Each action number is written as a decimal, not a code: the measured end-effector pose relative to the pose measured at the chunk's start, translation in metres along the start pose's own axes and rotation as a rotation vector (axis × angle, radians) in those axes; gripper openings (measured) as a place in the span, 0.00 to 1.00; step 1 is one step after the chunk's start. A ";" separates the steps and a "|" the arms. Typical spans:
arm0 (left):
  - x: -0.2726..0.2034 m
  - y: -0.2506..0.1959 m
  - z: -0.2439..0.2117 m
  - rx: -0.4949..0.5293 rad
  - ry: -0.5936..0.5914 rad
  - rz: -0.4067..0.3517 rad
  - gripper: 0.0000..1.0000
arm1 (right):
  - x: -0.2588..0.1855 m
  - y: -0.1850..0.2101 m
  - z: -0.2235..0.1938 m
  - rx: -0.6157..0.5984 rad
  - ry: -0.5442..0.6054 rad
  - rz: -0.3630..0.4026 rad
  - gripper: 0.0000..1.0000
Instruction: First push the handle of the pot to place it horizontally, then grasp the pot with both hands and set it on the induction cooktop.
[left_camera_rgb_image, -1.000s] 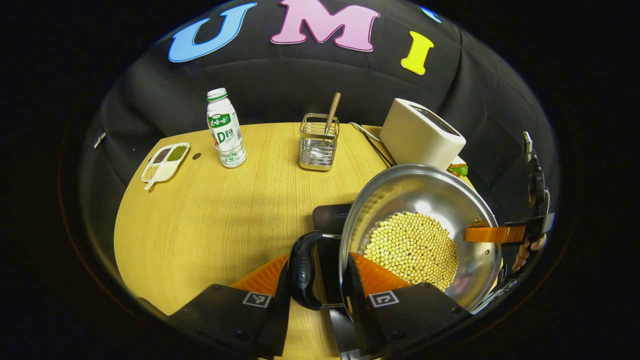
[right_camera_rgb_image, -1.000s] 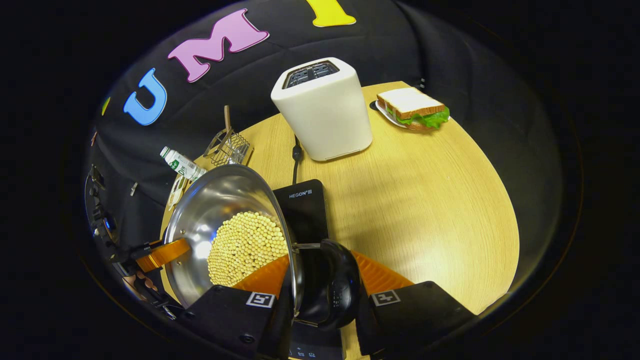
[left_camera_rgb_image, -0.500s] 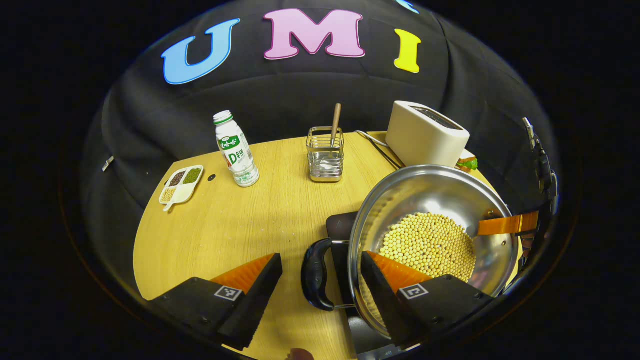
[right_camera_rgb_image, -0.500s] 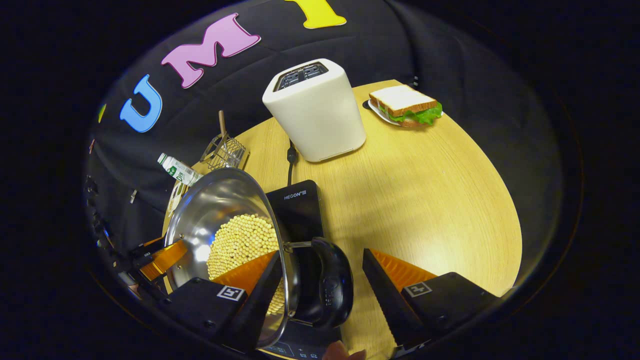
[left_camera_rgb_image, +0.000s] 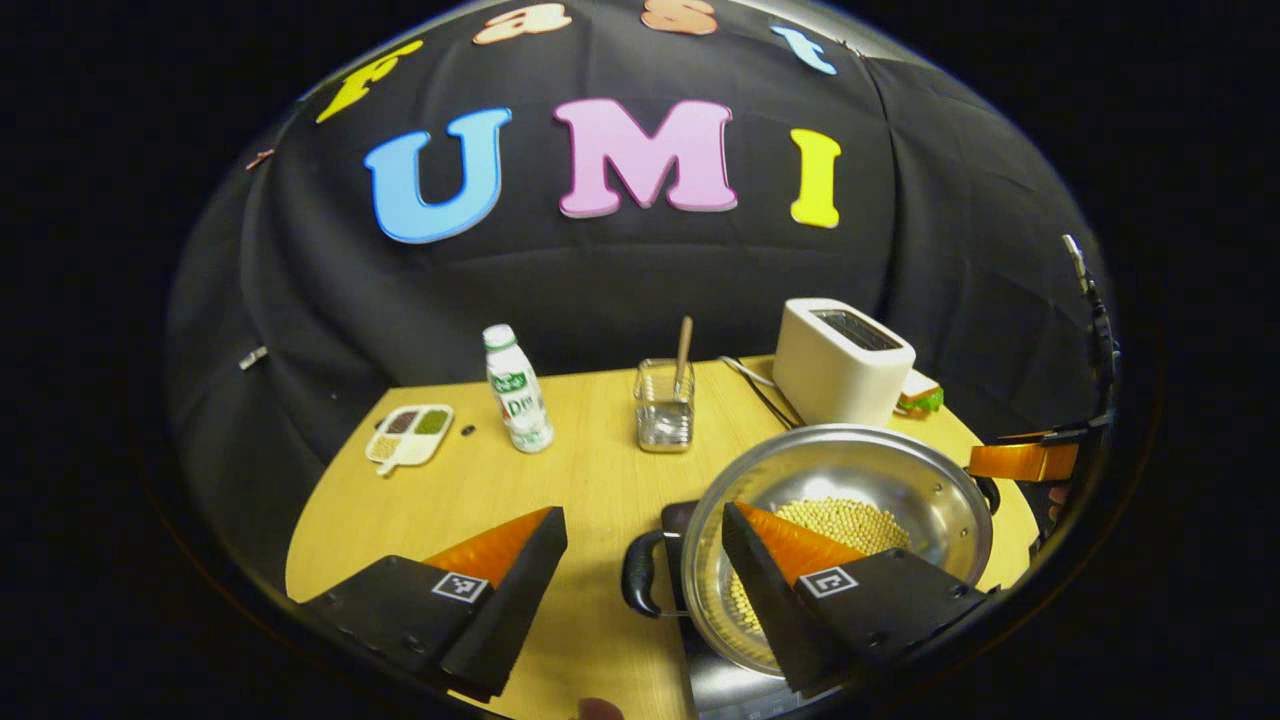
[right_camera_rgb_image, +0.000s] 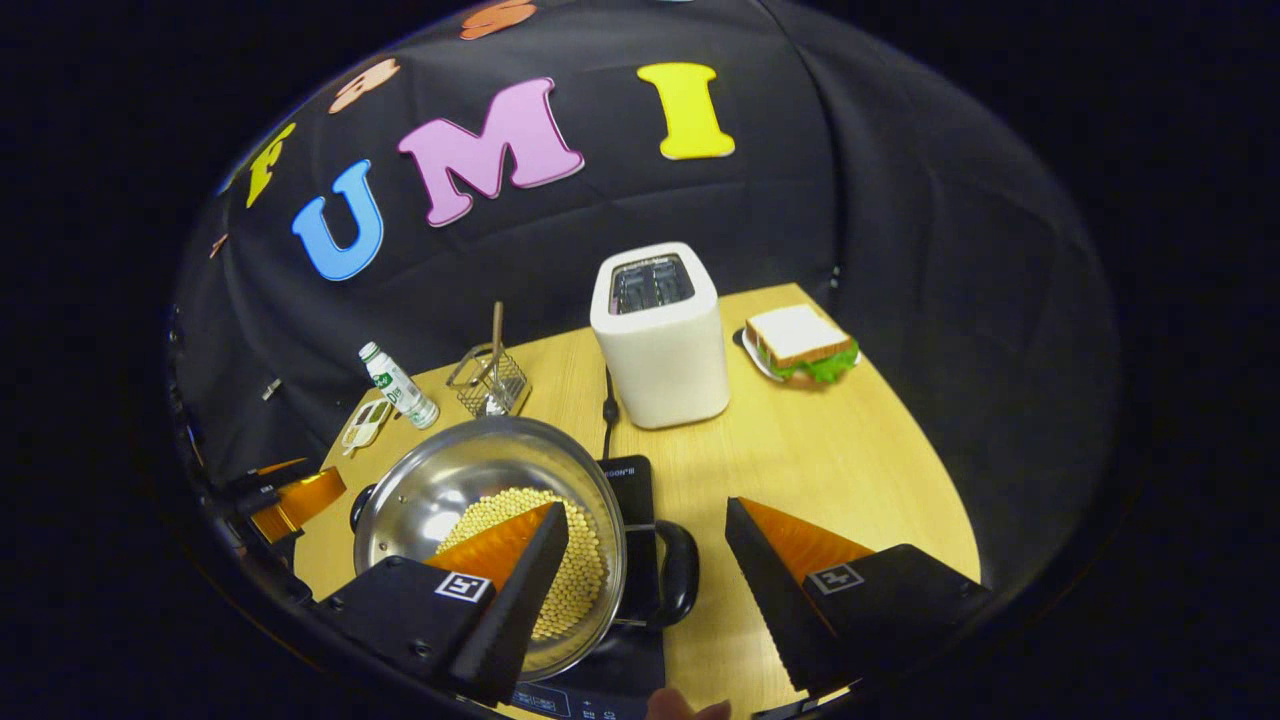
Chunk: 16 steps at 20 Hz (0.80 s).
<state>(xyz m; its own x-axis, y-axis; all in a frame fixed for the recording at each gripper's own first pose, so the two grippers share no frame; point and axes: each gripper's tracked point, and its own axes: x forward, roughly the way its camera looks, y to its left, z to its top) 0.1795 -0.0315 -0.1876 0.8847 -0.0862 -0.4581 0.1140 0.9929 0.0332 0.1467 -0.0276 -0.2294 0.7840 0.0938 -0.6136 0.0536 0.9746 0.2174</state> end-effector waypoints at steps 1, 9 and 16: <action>-0.010 0.004 0.011 -0.006 -0.048 0.015 0.97 | -0.012 0.003 0.010 -0.010 -0.046 0.002 0.99; -0.103 0.018 0.061 -0.068 -0.299 0.045 0.97 | -0.112 0.014 0.086 -0.108 -0.398 -0.005 0.98; -0.170 0.014 0.071 -0.054 -0.441 0.066 0.96 | -0.184 0.023 0.100 -0.159 -0.611 -0.003 0.98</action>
<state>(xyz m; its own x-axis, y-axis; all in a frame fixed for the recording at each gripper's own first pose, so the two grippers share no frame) 0.0624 -0.0091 -0.0459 0.9987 -0.0379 -0.0340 0.0379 0.9993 -0.0018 0.0661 -0.0427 -0.0355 0.9982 0.0036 -0.0597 0.0007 0.9974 0.0723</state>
